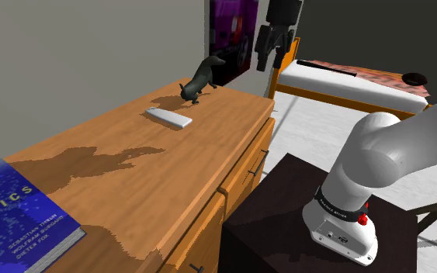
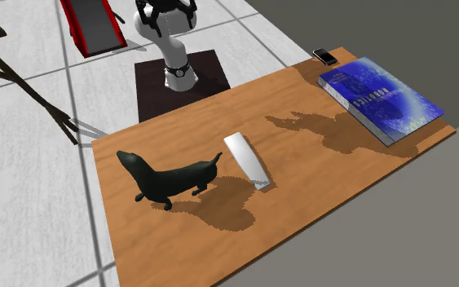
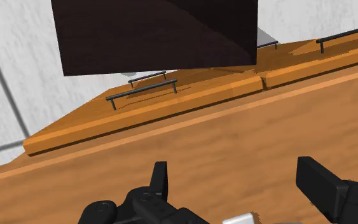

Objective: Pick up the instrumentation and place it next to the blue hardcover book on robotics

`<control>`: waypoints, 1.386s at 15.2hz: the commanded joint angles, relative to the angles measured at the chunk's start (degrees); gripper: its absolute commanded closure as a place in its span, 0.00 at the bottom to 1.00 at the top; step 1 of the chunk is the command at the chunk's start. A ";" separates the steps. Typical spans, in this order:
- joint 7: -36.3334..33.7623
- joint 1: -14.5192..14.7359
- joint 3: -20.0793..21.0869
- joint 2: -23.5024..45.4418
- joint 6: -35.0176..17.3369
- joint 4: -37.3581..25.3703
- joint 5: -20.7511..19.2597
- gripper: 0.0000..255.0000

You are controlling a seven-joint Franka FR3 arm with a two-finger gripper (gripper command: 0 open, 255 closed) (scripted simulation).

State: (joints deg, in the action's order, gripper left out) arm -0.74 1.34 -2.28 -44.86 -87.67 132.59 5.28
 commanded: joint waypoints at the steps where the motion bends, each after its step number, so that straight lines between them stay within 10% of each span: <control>1: 0.00 0.00 0.00 0.00 0.00 0.00 0.00 0.00; 21: 0.05 3.56 5.92 40.35 -24.12 -16.20 -2.34 0.00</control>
State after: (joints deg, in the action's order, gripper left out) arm -0.48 4.70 3.33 -7.15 -111.04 118.31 3.26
